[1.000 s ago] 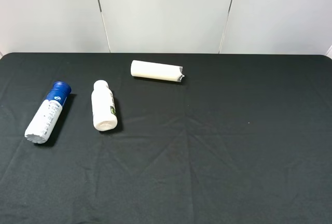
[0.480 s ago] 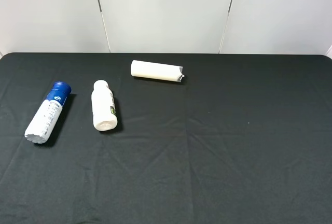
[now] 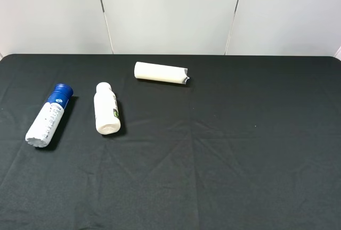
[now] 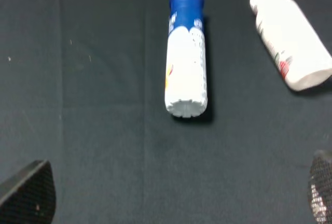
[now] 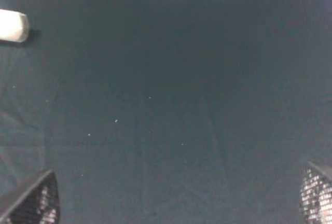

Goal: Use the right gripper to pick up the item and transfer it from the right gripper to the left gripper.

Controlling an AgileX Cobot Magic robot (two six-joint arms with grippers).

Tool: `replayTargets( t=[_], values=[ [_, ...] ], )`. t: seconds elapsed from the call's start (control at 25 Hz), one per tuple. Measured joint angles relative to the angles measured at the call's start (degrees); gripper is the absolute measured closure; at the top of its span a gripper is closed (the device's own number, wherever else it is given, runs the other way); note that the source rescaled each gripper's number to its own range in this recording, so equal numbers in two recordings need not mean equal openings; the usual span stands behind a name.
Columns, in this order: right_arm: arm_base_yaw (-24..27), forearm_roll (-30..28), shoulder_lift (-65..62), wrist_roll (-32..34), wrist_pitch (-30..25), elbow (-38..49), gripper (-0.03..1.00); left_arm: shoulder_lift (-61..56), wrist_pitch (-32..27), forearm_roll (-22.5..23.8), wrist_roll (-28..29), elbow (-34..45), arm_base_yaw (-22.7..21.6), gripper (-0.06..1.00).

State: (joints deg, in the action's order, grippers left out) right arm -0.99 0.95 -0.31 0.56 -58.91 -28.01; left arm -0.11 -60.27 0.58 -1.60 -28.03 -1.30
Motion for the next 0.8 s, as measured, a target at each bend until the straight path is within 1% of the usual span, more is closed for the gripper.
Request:
replayTargets(
  t=[0.28,0.8],
  values=[
    [2.95,0.16,0.0,0.0,0.0,0.0,-0.03,-0.06,0.0,0.19,0.0,0.0,0.0,0.01],
    [2.97,0.16,0.0,0.0,0.0,0.0,-0.03,-0.06,0.0,0.2,0.0,0.0,0.0,0.01]
  ],
)
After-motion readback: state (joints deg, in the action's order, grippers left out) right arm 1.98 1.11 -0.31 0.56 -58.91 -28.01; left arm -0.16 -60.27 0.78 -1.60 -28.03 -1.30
